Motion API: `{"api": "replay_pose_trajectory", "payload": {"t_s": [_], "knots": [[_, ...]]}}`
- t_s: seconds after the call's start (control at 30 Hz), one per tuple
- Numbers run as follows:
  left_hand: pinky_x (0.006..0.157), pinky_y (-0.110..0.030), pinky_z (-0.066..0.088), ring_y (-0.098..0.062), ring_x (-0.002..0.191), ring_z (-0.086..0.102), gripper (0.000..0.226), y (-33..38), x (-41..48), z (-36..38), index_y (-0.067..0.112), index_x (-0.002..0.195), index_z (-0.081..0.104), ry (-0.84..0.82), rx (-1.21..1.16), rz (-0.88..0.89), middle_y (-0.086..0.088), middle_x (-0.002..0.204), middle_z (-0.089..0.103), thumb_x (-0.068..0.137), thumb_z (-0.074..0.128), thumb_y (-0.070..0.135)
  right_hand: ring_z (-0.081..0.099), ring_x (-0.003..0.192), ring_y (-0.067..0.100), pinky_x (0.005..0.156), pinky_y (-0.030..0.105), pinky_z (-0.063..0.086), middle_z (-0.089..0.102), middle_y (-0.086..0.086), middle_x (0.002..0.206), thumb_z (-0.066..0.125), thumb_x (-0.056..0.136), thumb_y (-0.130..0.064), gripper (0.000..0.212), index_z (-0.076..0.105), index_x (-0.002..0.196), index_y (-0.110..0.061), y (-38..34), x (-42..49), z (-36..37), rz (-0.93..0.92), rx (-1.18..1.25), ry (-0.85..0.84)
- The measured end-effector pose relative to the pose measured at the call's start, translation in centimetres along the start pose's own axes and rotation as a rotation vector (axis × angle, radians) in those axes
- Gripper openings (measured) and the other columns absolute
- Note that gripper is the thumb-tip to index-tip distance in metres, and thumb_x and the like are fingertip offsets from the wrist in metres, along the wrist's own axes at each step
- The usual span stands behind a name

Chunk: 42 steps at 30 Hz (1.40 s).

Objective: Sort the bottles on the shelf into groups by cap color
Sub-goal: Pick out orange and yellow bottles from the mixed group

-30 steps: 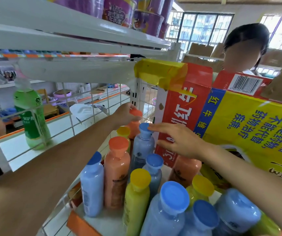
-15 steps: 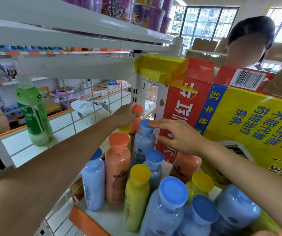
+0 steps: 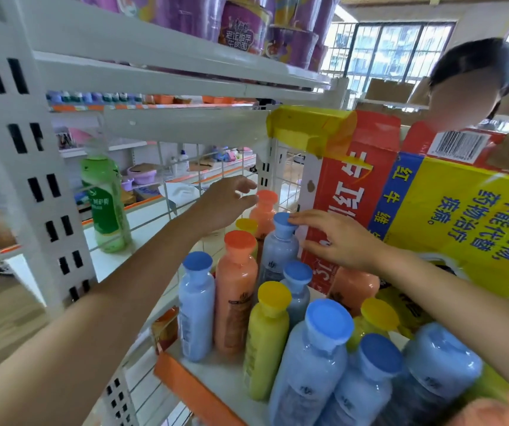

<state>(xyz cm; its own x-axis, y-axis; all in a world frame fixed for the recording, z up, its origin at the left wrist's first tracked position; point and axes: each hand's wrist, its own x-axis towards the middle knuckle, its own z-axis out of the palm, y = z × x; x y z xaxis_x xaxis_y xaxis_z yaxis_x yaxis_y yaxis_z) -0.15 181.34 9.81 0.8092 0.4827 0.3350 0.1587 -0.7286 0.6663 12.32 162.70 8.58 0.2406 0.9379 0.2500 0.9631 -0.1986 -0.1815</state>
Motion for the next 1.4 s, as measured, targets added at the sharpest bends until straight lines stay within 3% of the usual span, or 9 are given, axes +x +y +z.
{"api": "replay_pose_trajectory", "payload": {"t_s": [0.1,0.23,0.43,0.63,0.77,0.83,1.07,1.23,1.4], "knots": [[0.089,-0.028,0.042,-0.014,0.101,0.054,0.031,-0.1,-2.4,-0.8,0.015,0.121,0.056,0.016,-0.003,-0.010,0.001,0.119,0.057,0.091,0.054,0.023,0.038,0.131,0.012,0.101,0.016,0.026,0.038,-0.005,0.145,0.055,0.091,-0.022,0.049,0.040,0.138,-0.023,-0.1,0.0,0.0,-0.009,-0.036,-0.024],[0.090,-0.028,0.041,-0.019,0.109,0.055,0.032,-1.5,-4.4,-0.7,0.014,0.124,0.054,-0.019,0.009,-0.012,-0.003,0.125,0.057,0.092,0.051,0.019,0.041,0.129,0.015,0.104,0.031,0.037,0.036,-0.002,0.146,0.055,0.090,-0.024,0.051,0.037,0.138,-0.023,-0.2,0.2,-0.2,0.015,-0.061,-0.061],[0.089,-0.025,0.039,-0.021,0.113,0.054,0.032,-1.5,-2.2,0.2,0.011,0.123,0.056,-0.121,0.068,-0.010,-0.008,0.132,0.053,0.094,0.043,0.010,0.049,0.121,0.020,0.098,0.036,0.041,0.048,0.003,0.137,0.057,0.089,-0.024,0.049,0.040,0.135,-0.017,-0.8,1.3,-0.3,0.052,-0.053,-0.073],[0.090,-0.029,0.041,-0.024,0.114,0.052,0.039,-1.7,1.2,0.8,0.009,0.125,0.055,-0.302,0.151,-0.078,-0.011,0.130,0.052,0.086,0.060,0.013,0.045,0.126,0.022,0.102,0.036,0.039,0.045,0.005,0.141,0.060,0.089,-0.025,0.056,0.037,0.139,-0.018,-1.2,3.2,0.3,0.094,-0.072,-0.126],[0.062,-0.022,0.046,-0.021,0.084,0.058,0.036,-1.7,2.3,1.8,0.003,0.111,0.064,-0.395,0.177,-0.120,-0.015,0.106,0.065,0.079,0.069,0.018,0.051,0.118,0.022,0.095,0.031,0.041,0.054,0.005,0.132,0.062,0.087,-0.025,0.048,0.046,0.132,-0.019,-1.7,4.2,0.0,0.122,-0.076,-0.118],[0.052,-0.019,0.041,-0.019,0.073,0.055,0.034,-2.0,2.6,2.0,0.001,0.102,0.068,-0.384,0.208,-0.126,-0.013,0.089,0.063,0.075,0.072,0.022,0.055,0.108,0.024,0.089,0.035,0.044,0.059,0.007,0.123,0.065,0.085,-0.024,0.041,0.052,0.123,-0.016,-2.0,4.5,-0.2,0.133,-0.062,-0.115],[0.061,-0.024,0.045,-0.015,0.064,0.052,0.024,-2.1,2.7,2.5,0.011,0.078,0.059,-0.241,0.310,-0.073,0.000,0.066,0.051,0.073,0.074,0.029,0.049,0.080,0.018,0.055,0.020,0.032,0.056,0.005,0.094,0.069,0.076,-0.015,0.034,0.057,0.109,-0.013,-3.5,5.5,-0.2,0.207,-0.080,-0.092],[0.054,-0.021,0.043,-0.017,0.068,0.058,0.028,-1.4,2.7,1.3,0.005,0.090,0.071,-0.196,0.262,-0.057,-0.008,0.081,0.067,0.068,0.077,0.022,0.056,0.091,0.023,0.064,0.024,0.035,0.059,0.008,0.101,0.069,0.075,-0.011,0.035,0.061,0.108,-0.012,-4.3,5.6,-0.2,0.245,-0.055,-0.077],[0.068,-0.028,0.045,-0.022,0.079,0.061,0.037,0.8,2.9,-0.4,0.006,0.100,0.071,-0.094,0.209,0.040,-0.010,0.092,0.069,0.066,0.077,0.018,0.056,0.099,0.026,0.072,0.028,0.039,0.059,0.010,0.108,0.069,0.075,-0.011,0.036,0.062,0.111,-0.014,-4.4,5.1,-2.3,0.288,-0.031,-0.010]]}}
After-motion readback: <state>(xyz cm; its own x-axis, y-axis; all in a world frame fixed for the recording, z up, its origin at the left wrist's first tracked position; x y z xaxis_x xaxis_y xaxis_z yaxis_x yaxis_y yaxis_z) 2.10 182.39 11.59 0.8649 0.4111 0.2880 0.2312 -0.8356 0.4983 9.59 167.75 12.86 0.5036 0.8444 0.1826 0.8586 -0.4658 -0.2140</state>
